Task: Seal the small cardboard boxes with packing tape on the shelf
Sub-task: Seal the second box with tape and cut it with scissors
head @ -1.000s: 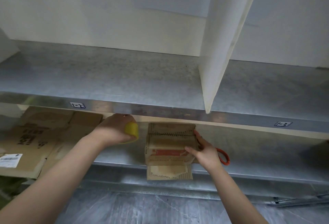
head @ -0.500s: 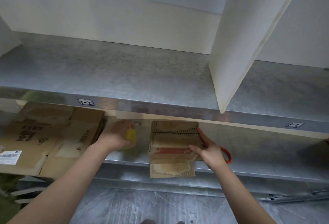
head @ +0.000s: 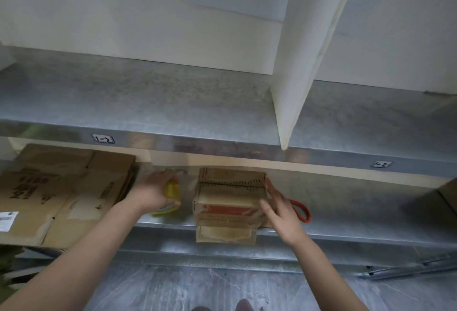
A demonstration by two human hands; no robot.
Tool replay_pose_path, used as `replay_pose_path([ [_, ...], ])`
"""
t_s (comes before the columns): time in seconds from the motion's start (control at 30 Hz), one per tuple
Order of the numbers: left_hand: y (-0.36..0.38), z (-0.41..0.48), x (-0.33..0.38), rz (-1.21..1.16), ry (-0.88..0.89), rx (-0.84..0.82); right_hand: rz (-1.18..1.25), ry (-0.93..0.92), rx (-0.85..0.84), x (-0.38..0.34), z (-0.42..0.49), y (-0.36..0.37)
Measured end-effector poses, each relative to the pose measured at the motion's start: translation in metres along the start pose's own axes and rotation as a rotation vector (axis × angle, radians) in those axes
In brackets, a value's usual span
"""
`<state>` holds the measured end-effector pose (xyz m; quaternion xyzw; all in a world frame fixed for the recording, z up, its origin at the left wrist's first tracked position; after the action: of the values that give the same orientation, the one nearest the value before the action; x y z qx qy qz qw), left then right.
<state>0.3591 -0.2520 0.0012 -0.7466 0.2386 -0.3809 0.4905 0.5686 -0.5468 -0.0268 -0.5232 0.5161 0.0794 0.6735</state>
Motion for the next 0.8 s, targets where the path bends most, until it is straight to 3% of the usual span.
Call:
replay_pose_path([
  [0.07, 0.000, -0.002, 0.002, 0.006, 0.004, 0.005, -0.012, 0.025, 0.045, 0.018, -0.007, -0.004],
  [0.2, 0.001, -0.007, 0.007, 0.008, 0.008, 0.039, -0.325, 0.080, 0.163, 0.063, -0.015, -0.012],
  [0.33, 0.004, -0.012, 0.009, -0.019, -0.011, 0.065, -0.594, 0.130, 0.032, 0.097, -0.009, -0.013],
  [0.43, 0.003, -0.013, 0.009, -0.028, -0.023, 0.080, -0.642, 0.153, -0.036, 0.107, 0.000, -0.011],
  [0.63, 0.004, -0.017, 0.013, -0.027, -0.026, 0.098, -0.703, 0.328, 0.084, 0.113, -0.005, -0.012],
  [0.8, -0.005, -0.022, 0.014, -0.031, -0.001, 0.104, -0.917, 0.392, -0.018, 0.097, 0.006, -0.011],
])
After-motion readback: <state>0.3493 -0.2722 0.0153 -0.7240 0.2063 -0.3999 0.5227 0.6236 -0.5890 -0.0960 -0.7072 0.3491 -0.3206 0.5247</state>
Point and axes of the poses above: each hand's wrist, its own z-axis towards the middle knuckle, its own y-axis out of the palm, x = y × z, the point moved 1 cm from there along z, towards the middle knuckle, and after that the axes turned 1 degree about -y, right-handed, at the moved point
